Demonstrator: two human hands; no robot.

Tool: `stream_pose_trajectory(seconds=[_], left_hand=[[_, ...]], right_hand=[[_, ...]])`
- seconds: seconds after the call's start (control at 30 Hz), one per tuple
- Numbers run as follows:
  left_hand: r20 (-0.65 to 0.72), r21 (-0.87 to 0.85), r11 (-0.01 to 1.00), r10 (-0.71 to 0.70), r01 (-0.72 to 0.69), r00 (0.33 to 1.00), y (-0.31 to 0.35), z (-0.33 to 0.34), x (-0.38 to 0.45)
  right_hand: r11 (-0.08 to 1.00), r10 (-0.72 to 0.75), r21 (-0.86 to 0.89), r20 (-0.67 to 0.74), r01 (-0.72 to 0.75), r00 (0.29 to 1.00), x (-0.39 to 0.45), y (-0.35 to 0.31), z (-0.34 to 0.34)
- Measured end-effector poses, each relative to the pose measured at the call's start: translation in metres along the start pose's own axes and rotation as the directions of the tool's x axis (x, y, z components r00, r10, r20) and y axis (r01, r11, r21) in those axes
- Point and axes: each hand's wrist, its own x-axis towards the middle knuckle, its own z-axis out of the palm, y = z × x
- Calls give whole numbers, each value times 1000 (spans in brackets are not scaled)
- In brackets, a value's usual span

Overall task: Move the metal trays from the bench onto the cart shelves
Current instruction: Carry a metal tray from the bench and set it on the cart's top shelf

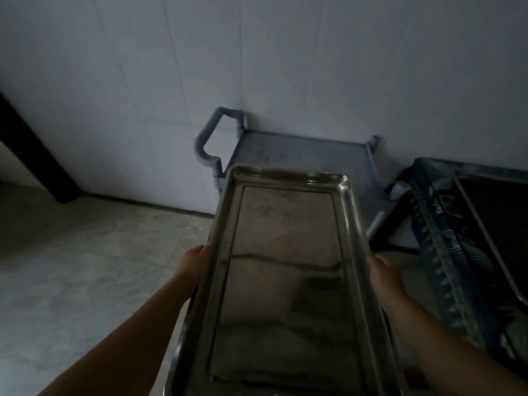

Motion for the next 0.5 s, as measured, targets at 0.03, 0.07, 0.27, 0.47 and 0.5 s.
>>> stream_pose_trajectory(seconds=[0.03, 0.07, 0.27, 0.47, 0.5], left_hand=[[22, 16, 1000, -2, 2, 1000, 0, 2, 5], [25, 34, 999, -4, 3, 1000, 1, 5, 11], [-55, 81, 997, -13, 17, 998, 31, 28, 66], [-155, 76, 997, -10, 22, 988, 83, 61, 149], [-169, 65, 997, -20, 31, 985, 95, 65, 163]], right_hand=[[1000, 2, 1, -2, -2, 1000, 3, 2, 1], [1000, 1, -3, -4, -1, 1000, 7, 2, 2], [999, -6, 36, -4, 7, 1000, 62, -12, 16], [997, -82, -6, 7, 82, 997, 184, -58, 31], [995, -100, -3, 17, 100, 995, 207, -70, 35]])
